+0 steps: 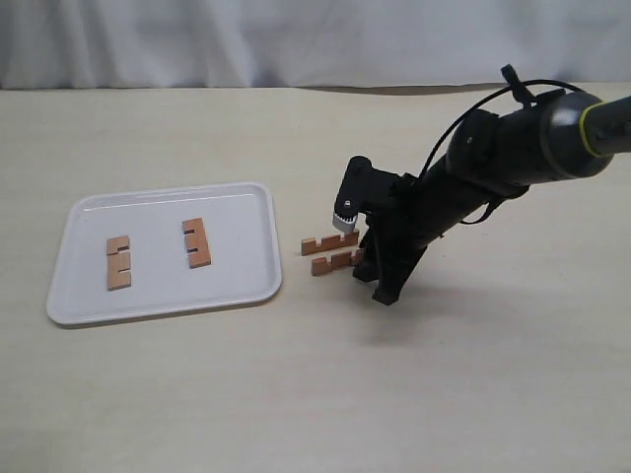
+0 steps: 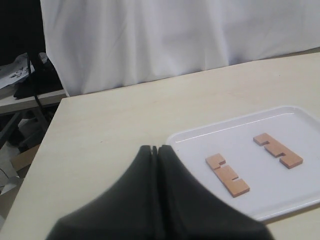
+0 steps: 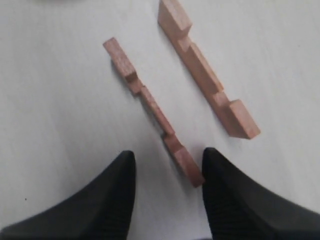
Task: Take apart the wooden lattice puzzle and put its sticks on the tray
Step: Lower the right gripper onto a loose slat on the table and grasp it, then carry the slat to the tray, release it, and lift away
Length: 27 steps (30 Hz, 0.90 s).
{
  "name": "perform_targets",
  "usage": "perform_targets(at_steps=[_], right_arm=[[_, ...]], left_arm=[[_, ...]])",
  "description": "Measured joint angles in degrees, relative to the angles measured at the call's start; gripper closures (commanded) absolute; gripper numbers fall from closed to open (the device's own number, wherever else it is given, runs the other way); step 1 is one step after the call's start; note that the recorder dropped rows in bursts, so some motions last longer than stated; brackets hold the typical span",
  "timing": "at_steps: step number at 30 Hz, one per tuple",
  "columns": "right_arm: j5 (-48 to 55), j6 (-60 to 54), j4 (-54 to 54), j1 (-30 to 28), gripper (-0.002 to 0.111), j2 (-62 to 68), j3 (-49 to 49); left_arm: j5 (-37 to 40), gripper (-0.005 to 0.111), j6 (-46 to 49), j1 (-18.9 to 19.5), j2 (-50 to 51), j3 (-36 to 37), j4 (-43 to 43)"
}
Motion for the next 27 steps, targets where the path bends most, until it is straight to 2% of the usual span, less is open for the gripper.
perform_targets(at_steps=[2, 8, 19, 27], right_arm=[[-0.1, -2.3, 2.4, 0.0, 0.072, 0.0, 0.0], [-0.1, -5.6, 6.0, 0.0, 0.104, 0.4, 0.0], [2.3, -6.0, 6.2, 0.0, 0.104, 0.0, 0.0], [8.0, -6.0, 6.5, 1.1, 0.104, -7.7, 0.0]], left_arm=[[0.0, 0.107, 0.0, 0.0, 0.0, 0.0, 0.0], [0.0, 0.107, 0.0, 0.0, 0.0, 0.0, 0.0], [0.0, 0.107, 0.0, 0.0, 0.0, 0.0, 0.0], [0.0, 0.107, 0.0, 0.0, 0.0, 0.0, 0.0]])
